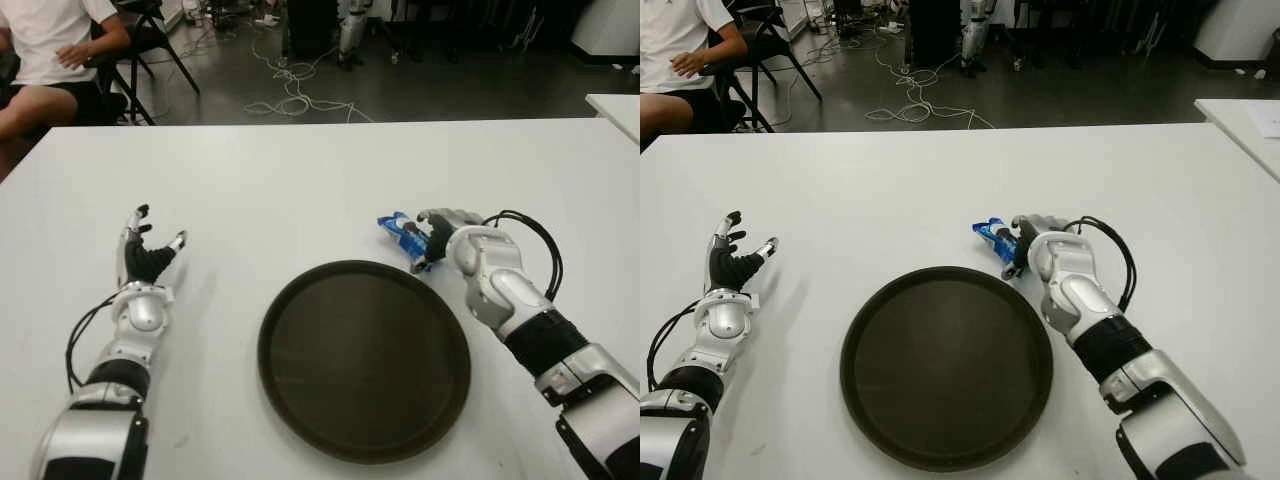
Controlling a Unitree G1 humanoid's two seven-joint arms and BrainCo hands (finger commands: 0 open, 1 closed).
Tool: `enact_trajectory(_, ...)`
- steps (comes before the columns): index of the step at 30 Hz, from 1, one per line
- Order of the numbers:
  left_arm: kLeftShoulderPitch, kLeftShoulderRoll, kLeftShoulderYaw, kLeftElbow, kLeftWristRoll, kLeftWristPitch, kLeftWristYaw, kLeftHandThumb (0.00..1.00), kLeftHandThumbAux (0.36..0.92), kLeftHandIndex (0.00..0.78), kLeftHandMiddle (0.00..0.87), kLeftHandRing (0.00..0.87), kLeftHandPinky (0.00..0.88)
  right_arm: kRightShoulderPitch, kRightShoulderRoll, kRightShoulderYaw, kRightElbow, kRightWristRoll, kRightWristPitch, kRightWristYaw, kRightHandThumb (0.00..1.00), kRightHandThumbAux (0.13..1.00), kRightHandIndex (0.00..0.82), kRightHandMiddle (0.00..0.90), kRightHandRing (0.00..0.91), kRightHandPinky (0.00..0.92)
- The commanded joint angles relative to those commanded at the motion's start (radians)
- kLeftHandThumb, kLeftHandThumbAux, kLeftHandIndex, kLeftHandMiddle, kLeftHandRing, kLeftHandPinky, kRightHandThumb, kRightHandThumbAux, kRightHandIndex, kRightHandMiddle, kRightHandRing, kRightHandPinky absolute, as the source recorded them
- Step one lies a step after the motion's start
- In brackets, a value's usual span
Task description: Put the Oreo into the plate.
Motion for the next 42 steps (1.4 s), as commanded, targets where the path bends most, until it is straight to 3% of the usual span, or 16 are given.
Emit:
enact_trajectory(8, 0.0, -0.001, 0.0, 0.002, 0.001, -0.003, 0.004, 0.22, 0.696, 0.075, 0.143, 0.165, 0.196, -0.021, 0.014, -0.01, 0.022, 0.005, 0.006, -0.011, 0.0, 0.767, 0.154, 0.184, 0.176, 0.094)
enact_trajectory(11, 0.001, -0.001, -0.001, 0.001, 0.003, -0.006, 0.005, 0.21, 0.702, 0.075, 0.144, 0.161, 0.177, -0.023, 0.014, -0.018, 0.028, 0.011, -0.007, -0.025, 0.0, 0.771, 0.151, 0.182, 0.177, 0.109)
enact_trajectory(15, 0.001, 0.001, -0.001, 0.002, 0.002, -0.01, -0.001, 0.21, 0.708, 0.072, 0.137, 0.149, 0.159, -0.06, 0.023, -0.037, 0.077, 0.029, -0.026, -0.034, 0.0, 0.777, 0.165, 0.193, 0.195, 0.155)
enact_trajectory(24, -0.002, 0.001, -0.002, 0.004, 0.002, -0.003, -0.001, 0.206, 0.7, 0.073, 0.132, 0.14, 0.146, -0.091, 0.041, -0.048, 0.13, 0.031, -0.03, -0.048, 0.0, 0.772, 0.167, 0.187, 0.19, 0.147)
enact_trajectory(35, 0.0, -0.001, -0.004, -0.001, 0.006, -0.002, 0.009, 0.227, 0.702, 0.079, 0.141, 0.161, 0.192, -0.131, 0.066, -0.068, 0.185, 0.053, -0.025, -0.09, 0.0, 0.732, 0.133, 0.145, 0.133, 0.043)
enact_trajectory(42, 0.0, -0.002, -0.005, -0.002, 0.008, 0.005, 0.011, 0.218, 0.694, 0.073, 0.135, 0.154, 0.183, -0.144, 0.098, -0.106, 0.196, 0.088, -0.021, -0.135, 0.0, 0.701, 0.066, 0.094, 0.073, 0.003)
